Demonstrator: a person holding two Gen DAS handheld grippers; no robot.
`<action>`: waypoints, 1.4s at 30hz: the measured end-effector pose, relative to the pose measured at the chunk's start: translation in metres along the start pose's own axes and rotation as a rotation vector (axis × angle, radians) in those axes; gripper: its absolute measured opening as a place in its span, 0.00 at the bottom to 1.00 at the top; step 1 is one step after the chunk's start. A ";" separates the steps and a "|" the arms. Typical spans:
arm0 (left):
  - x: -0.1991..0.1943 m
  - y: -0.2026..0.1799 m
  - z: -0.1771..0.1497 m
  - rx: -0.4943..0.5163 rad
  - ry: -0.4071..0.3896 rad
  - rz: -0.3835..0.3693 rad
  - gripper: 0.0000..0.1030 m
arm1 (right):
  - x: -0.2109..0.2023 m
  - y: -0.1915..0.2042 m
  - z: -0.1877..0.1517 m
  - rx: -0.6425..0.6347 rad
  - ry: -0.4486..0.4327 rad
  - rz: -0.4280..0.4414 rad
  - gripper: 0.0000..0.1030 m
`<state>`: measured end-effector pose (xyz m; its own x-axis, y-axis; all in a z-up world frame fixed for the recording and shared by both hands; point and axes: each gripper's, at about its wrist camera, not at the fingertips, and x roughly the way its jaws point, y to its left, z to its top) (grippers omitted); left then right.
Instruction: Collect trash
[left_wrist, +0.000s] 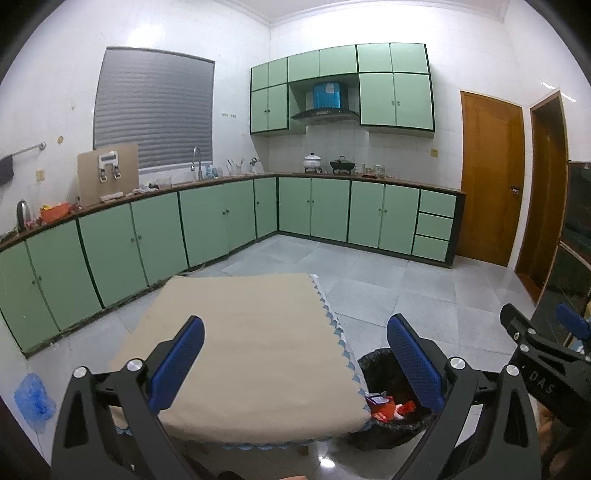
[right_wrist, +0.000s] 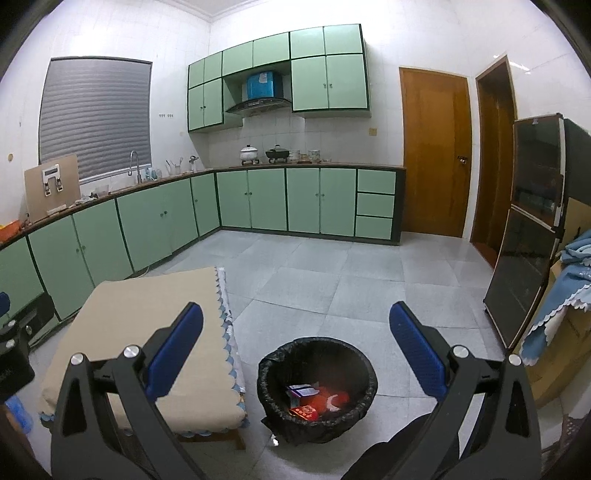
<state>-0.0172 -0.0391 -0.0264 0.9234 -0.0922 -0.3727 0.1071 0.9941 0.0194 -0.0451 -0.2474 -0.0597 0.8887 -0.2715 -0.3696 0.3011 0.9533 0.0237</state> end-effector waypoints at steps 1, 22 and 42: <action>-0.001 -0.001 -0.001 0.004 -0.001 0.004 0.94 | -0.001 0.001 0.000 -0.005 -0.004 -0.009 0.95; -0.004 0.007 0.001 -0.023 -0.006 0.031 0.94 | -0.005 -0.001 0.005 -0.017 -0.014 -0.010 0.95; -0.008 0.009 0.002 -0.030 -0.048 0.058 0.94 | -0.008 0.005 0.010 -0.013 -0.016 -0.002 0.95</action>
<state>-0.0226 -0.0295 -0.0217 0.9445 -0.0367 -0.3265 0.0427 0.9990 0.0113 -0.0477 -0.2418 -0.0472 0.8935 -0.2753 -0.3547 0.2984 0.9544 0.0108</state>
